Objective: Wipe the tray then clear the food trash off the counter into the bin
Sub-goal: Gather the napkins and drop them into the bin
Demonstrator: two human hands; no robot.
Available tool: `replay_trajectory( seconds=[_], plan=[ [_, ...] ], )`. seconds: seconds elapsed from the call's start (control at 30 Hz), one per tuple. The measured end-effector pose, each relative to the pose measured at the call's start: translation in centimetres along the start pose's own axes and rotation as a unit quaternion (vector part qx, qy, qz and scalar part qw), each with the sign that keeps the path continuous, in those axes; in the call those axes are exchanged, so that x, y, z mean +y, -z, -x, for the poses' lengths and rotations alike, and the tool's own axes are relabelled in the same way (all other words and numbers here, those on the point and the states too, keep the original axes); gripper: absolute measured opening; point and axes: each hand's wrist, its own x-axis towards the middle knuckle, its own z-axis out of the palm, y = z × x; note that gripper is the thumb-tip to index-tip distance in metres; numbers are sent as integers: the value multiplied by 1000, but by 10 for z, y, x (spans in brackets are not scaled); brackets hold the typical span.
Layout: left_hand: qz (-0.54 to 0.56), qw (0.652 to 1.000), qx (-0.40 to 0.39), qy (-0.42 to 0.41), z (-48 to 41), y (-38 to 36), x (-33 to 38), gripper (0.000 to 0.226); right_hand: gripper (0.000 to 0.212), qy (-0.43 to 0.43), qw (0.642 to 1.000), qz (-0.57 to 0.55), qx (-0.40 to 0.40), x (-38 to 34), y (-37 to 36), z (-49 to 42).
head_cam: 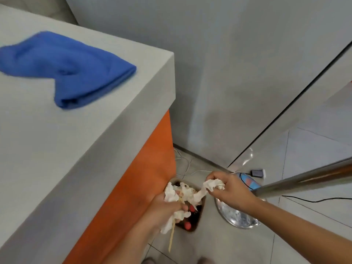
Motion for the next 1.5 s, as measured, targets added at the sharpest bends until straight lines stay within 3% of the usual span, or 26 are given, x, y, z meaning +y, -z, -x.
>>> replay_trajectory(
  seconds=[0.17, 0.27, 0.4, 0.5, 0.63, 0.73, 0.83, 1.0, 1.1, 1.2, 1.23, 1.33, 1.43, 1.5],
  plan=[
    [-29, 998, 49, 27, -96, 10, -53, 9, 22, -13, 999, -18, -26, 79, -45, -44],
    [-55, 996, 70, 7, -150, 9, -81, 13, 13, -4, 999, -13, -48, 119, -73, -65],
    [-94, 986, 128, -45, -213, 5, -116, 13, 34, 12, 999, -28, -34, 172, -106, -90],
    [-115, 977, 160, -77, -245, 6, -139, 21, 25, 22, 998, -40, -42, 202, -129, -109],
    [-187, 966, 132, -123, -278, 11, -167, 41, 37, 51, 994, -28, -95, 229, -152, -129],
    [-322, 929, 99, -154, -296, 18, -191, 57, 42, 113, 981, 45, -148, 249, -164, -135],
    [-442, 872, 97, -186, -306, 20, -211, 66, 45, 168, 947, 174, -211, 266, -173, -134],
    [-436, 867, 152, -186, -314, 23, -217, 54, 28, 246, 917, 261, -173, 279, -176, -149],
    [-545, 786, 187, -223, -307, 21, -218, 36, 24, 300, 860, 388, -139, 268, -180, -153],
    [-617, 713, 182, -279, -309, 16, -221, 25, 34, 265, 866, 401, -139, 272, -184, -153],
    [-621, 706, 191, -282, -310, 15, -222, 30, 42, 234, 868, 412, -149, 271, -186, -152],
    [-595, 750, 176, -230, -303, 12, -221, 66, 46, 173, 879, 408, -175, 264, -193, -149],
    [-523, 814, 172, -186, -289, 8, -225, 58, 36, 112, 904, 362, -198, 266, -197, -144],
    [-514, 816, 172, -200, -281, 7, -231, 49, 43, 84, 917, 332, -202, 270, -199, -139]
  ],
)
